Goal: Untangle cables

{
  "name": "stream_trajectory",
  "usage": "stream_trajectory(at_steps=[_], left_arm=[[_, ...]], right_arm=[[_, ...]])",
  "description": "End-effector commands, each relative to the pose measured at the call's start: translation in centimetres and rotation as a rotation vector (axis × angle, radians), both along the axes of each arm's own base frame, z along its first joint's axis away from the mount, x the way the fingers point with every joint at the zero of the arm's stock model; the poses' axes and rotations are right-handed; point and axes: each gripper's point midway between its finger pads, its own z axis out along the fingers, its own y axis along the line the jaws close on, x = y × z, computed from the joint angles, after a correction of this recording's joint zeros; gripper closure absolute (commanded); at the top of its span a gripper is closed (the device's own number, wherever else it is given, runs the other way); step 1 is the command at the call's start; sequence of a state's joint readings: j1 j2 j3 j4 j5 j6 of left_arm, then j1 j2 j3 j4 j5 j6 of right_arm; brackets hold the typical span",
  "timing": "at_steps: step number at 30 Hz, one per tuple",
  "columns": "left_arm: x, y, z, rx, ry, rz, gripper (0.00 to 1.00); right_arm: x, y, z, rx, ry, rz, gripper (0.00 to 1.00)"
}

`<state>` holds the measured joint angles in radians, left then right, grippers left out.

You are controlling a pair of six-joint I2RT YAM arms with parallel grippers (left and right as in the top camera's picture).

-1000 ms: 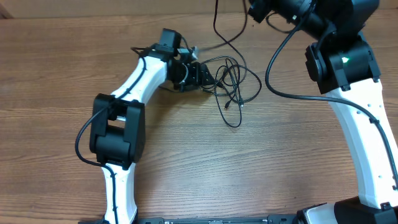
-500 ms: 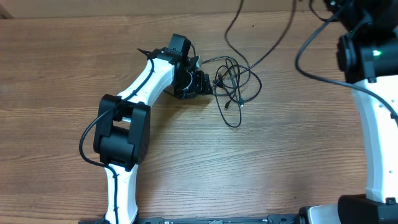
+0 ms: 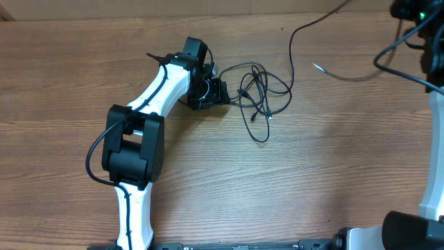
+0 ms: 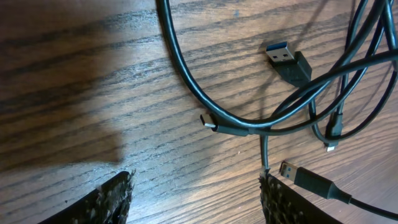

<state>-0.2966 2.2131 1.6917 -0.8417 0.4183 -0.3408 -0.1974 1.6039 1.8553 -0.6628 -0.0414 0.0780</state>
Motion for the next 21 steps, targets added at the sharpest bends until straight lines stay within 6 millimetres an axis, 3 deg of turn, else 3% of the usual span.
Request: stream_trajectory(at_steps=[1,5,9,19,21], left_arm=[[0.7,0.1,0.6,0.004,-0.021,0.009,0.34],[0.5,0.2,0.6,0.006,-0.012,0.013,0.33],[0.7,0.6,0.6,0.005,-0.004,0.035,0.33],[0.5,1.1,0.5,0.009,0.008,0.043,0.33],[0.5,1.1,0.5,0.010,0.010,0.043,0.33]], right_arm=[[-0.8,-4.4,-1.1,-0.043,0.053,-0.183,0.96],[-2.2,-9.0,-4.0,-0.035,0.149,-0.369,0.96],[-2.9,-11.5,-7.5,0.012,0.251,-0.442,0.96],[-2.6,-12.4,-19.7,0.093,0.595,-0.470,0.96],[-2.2,-12.5,-21.4,0.097,0.628,-0.468,0.94]])
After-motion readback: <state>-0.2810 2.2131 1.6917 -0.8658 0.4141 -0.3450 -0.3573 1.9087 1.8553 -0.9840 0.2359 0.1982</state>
